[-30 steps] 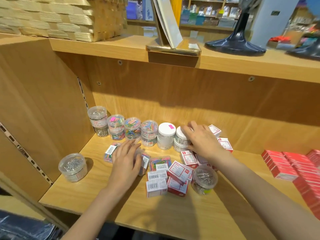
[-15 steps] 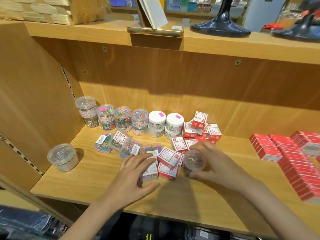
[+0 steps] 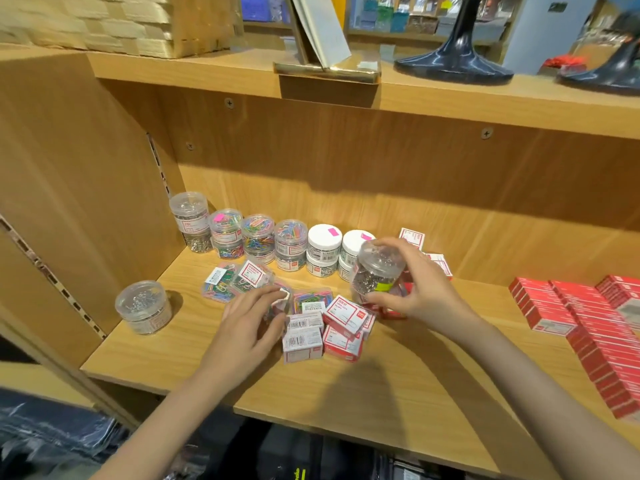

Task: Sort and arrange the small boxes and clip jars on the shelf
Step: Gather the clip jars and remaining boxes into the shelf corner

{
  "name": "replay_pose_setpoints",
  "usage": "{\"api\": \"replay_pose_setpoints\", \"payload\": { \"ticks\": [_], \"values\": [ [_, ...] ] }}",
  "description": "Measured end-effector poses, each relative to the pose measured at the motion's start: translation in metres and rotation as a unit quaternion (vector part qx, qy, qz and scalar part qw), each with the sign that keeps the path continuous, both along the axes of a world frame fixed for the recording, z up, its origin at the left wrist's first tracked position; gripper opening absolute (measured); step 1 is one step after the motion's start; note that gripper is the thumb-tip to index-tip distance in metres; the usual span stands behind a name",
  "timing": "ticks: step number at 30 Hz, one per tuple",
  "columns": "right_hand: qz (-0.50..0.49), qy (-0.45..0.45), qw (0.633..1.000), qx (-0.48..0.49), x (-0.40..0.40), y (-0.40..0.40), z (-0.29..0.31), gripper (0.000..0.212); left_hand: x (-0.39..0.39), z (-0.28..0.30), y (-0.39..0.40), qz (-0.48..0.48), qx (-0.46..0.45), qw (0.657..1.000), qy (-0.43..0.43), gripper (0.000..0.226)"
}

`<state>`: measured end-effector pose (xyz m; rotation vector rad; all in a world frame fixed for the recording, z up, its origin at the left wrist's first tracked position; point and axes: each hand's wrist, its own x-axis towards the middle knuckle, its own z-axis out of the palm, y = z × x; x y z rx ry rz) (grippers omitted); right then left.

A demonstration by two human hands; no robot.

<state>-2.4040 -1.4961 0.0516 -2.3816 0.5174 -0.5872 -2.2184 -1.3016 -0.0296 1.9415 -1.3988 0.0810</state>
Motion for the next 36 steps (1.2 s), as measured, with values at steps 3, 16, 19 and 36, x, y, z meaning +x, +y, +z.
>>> {"api": "replay_pose_setpoints", "payload": {
  "ticks": [3,16,19,36],
  "values": [
    [0.038,0.017,0.999,0.002,0.048,0.007,0.009,0.066,0.023,0.007,0.009,0.068,0.007,0.998,-0.004,0.052],
    [0.114,-0.033,0.992,-0.049,0.266,0.051,0.026,0.062,0.080,0.015,0.081,0.264,0.059,0.956,-0.111,0.030],
    [0.107,-0.031,0.984,-0.141,0.298,0.059,0.018,0.059,0.082,0.013,0.086,0.267,0.054,0.960,-0.066,0.037],
    [0.062,-0.049,0.974,-0.212,0.316,0.068,0.002,0.067,0.117,0.001,0.063,0.250,0.048,0.965,-0.066,0.047]
  ]
}}
